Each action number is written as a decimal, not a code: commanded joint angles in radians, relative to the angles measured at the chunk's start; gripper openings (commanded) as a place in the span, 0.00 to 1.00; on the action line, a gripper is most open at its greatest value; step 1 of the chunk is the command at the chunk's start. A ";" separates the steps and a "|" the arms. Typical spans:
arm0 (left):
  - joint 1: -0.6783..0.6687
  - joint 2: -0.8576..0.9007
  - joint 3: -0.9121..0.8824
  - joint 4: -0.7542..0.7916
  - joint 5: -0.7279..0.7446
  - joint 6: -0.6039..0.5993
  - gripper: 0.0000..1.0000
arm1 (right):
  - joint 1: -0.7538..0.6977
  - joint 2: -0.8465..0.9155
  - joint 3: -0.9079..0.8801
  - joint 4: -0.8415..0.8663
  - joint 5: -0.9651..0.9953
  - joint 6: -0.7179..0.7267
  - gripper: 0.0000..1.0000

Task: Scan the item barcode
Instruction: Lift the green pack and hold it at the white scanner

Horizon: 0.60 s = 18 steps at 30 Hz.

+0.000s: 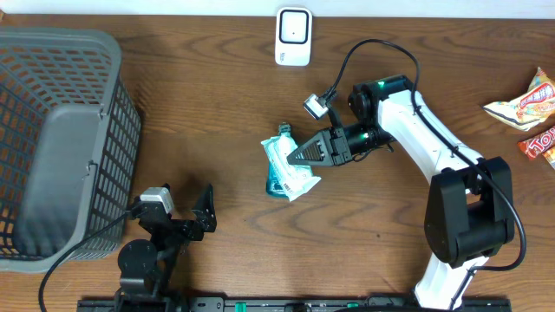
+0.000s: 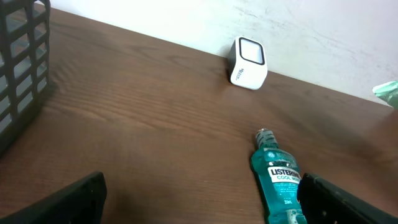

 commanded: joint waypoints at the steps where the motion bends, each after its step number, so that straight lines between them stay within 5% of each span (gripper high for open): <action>1: 0.005 -0.006 -0.016 -0.024 0.005 0.006 0.98 | -0.008 -0.014 0.008 0.002 -0.020 -0.101 0.01; 8: 0.005 -0.006 -0.016 -0.024 0.005 0.006 0.98 | -0.008 -0.014 0.008 0.256 0.071 -0.087 0.01; 14: 0.005 -0.006 -0.016 -0.024 0.005 0.006 0.98 | 0.018 -0.014 0.008 0.769 0.522 0.543 0.01; 18: 0.005 -0.006 -0.016 -0.024 0.005 0.006 0.98 | 0.057 -0.014 0.009 0.944 0.671 0.594 0.01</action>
